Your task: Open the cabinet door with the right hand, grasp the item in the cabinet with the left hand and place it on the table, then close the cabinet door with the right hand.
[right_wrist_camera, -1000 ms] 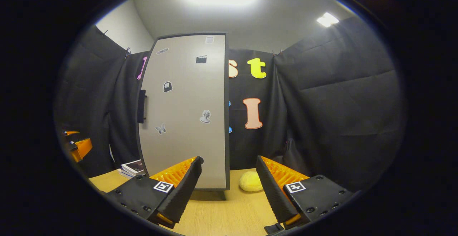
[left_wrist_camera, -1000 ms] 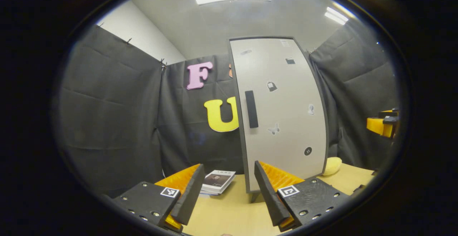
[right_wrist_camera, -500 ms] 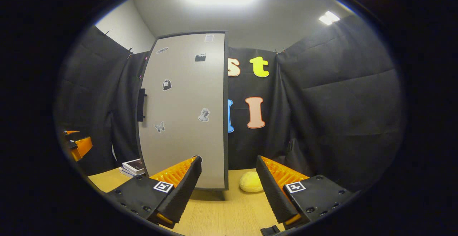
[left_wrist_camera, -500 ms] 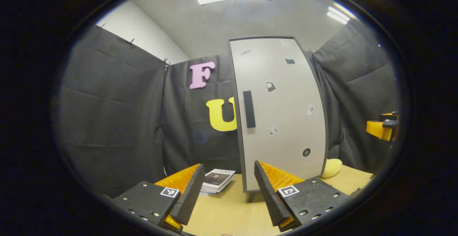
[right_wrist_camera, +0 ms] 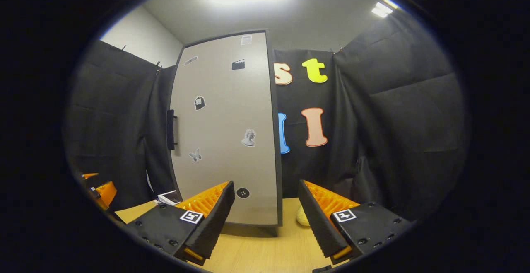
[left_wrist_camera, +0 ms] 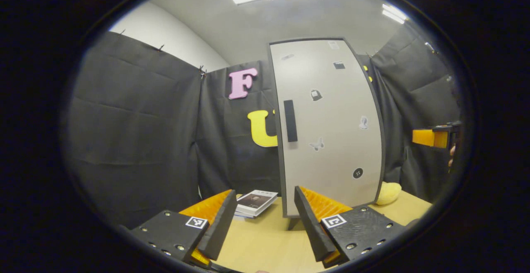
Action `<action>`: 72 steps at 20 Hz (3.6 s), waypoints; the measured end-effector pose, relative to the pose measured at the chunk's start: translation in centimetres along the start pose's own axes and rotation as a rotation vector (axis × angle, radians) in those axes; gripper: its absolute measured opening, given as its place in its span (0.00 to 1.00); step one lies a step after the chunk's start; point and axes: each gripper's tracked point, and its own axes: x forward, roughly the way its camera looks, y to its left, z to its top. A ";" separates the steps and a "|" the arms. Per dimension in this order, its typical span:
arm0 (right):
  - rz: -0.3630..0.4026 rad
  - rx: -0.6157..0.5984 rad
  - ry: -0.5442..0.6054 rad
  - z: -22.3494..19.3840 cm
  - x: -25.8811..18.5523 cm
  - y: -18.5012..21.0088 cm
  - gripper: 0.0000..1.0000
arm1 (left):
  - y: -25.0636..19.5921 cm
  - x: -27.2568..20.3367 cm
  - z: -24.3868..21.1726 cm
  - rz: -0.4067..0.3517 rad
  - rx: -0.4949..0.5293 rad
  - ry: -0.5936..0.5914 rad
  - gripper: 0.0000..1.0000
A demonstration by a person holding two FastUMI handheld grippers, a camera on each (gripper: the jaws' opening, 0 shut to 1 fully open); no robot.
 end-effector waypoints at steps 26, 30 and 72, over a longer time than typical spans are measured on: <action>0.187 -0.023 -0.051 7.8 14.2 22.0 0.92 | 17.8 9.7 -6.5 0.106 0.023 0.058 0.85; 0.179 -0.031 -0.054 7.8 15.8 24.0 0.98 | 19.5 10.8 -7.7 0.109 0.020 0.070 0.85; 0.319 -0.048 0.142 4.8 17.2 29.6 0.15 | 19.8 13.1 -5.8 0.068 0.034 -0.001 0.84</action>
